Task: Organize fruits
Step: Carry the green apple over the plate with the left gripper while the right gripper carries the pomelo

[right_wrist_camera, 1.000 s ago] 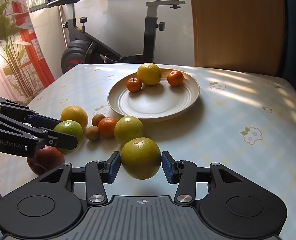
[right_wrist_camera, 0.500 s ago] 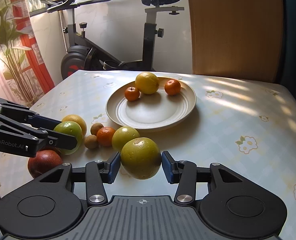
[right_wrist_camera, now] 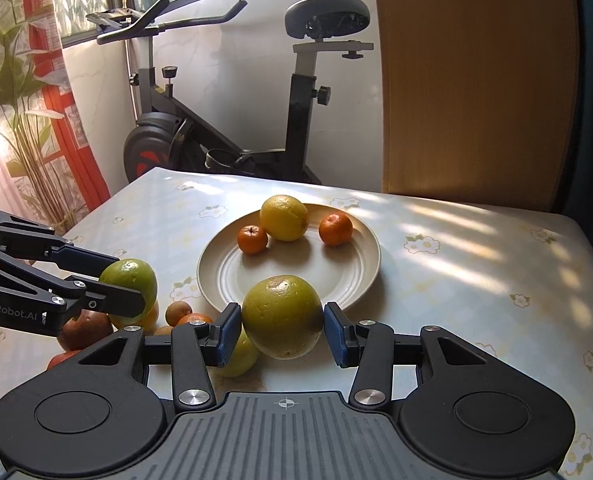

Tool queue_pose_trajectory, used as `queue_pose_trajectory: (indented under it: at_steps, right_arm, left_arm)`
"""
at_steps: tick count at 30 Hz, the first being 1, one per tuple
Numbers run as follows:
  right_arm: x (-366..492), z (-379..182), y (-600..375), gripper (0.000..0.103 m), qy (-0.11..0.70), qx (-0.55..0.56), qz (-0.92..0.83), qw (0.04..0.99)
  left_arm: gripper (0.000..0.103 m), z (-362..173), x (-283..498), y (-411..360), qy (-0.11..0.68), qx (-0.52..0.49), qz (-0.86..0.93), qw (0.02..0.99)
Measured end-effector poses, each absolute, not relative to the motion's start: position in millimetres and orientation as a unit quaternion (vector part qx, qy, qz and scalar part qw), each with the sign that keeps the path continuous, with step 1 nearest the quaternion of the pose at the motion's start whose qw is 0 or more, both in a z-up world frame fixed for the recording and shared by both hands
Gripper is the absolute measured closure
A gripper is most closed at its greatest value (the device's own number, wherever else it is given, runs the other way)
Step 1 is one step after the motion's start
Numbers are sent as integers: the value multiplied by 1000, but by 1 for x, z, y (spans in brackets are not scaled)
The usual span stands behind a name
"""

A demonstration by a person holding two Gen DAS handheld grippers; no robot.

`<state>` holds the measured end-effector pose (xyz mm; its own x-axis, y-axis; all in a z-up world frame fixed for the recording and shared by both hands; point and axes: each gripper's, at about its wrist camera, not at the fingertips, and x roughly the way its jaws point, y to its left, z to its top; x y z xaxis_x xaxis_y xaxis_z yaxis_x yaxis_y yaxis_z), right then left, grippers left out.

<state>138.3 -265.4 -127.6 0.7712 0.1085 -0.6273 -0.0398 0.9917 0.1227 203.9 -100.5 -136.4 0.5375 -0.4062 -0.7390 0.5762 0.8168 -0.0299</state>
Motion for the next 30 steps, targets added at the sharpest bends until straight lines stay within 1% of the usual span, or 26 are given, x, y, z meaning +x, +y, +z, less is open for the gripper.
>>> queue_pose_trajectory:
  at_steps: [6, 10, 17, 21, 30]
  right_arm:
    - [161, -123, -274, 61, 338, 33, 38, 940]
    - [181, -125, -278, 61, 343, 17, 40, 938]
    - [223, -147, -292, 61, 367, 13, 41, 929]
    - [245, -162, -297, 61, 384, 16, 32, 923]
    - [277, -181, -300, 61, 401, 6, 35, 915]
  left_arm:
    - [56, -130, 223, -104, 375, 116, -286, 874]
    - [56, -132, 241, -110, 380, 130, -292, 868]
    - [56, -153, 289, -119, 422, 128, -291, 849]
    - [56, -168, 306, -128, 439, 148, -289, 838]
    - [56, -189, 327, -139, 451, 171, -291, 826]
